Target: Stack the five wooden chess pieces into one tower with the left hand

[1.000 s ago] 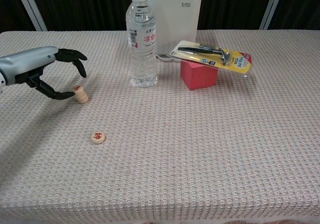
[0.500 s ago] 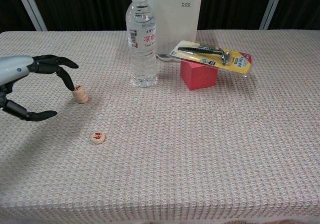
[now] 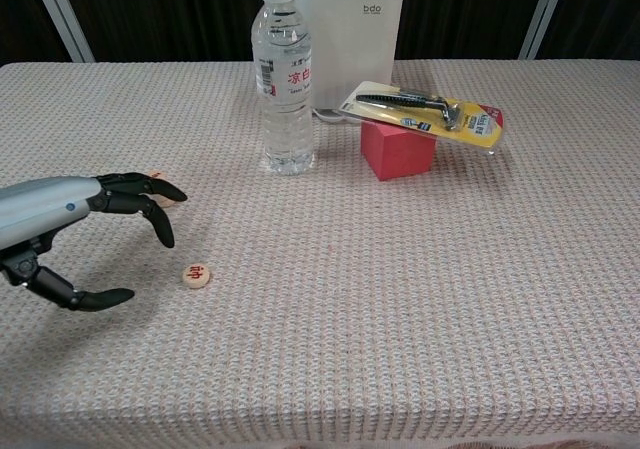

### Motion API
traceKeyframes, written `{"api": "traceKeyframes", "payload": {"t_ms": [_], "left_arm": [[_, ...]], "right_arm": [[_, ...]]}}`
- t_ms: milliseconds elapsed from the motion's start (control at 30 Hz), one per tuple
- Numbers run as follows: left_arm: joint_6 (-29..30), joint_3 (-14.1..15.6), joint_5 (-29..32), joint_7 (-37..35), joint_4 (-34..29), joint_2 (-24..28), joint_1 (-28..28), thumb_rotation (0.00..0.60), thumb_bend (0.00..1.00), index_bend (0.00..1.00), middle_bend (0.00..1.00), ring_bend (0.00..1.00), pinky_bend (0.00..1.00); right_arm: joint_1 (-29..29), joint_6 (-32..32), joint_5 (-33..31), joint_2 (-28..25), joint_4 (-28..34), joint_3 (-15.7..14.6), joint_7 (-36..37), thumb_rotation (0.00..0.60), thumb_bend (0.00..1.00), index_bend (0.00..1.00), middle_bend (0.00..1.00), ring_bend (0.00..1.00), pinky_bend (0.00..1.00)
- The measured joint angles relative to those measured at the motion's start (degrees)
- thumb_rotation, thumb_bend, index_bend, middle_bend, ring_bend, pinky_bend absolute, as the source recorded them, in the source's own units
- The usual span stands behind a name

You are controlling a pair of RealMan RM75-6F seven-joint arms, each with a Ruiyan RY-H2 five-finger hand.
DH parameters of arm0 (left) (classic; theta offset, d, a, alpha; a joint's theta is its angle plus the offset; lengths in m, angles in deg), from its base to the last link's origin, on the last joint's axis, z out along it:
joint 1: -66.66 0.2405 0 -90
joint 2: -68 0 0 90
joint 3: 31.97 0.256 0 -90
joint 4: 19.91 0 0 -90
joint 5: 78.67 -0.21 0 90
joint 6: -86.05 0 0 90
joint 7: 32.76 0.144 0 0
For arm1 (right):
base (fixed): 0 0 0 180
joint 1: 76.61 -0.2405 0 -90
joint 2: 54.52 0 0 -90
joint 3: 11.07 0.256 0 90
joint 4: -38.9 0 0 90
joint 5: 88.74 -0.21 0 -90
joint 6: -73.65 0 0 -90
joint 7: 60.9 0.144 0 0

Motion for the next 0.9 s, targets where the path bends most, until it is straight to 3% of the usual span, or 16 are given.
{"api": "traceKeyframes", "payload": {"t_ms": [433, 900], "left_arm": [[2.6, -0.4, -5.1, 1.7, 7.6, -6.9, -0.5, 0.6, 0.27, 0.35, 0.09, 0.0, 0.0], [0.4, -1.9, -3.2, 1.7, 12.1, -10.7, -1.8, 0.6, 0.27, 0.36, 0.09, 0.0, 0.0]], "right_arm": [[-0.1, 0.5, -0.4, 0.2, -0.2, 0.1, 0.0, 0.6, 0.18, 0.0, 0.0, 0.0, 0.0], [0.1, 0.4, -0.7, -0.1, -0.5, 0.2, 0.7, 0.6, 0.18, 0.0, 0.0, 0.0, 0.0]]}}
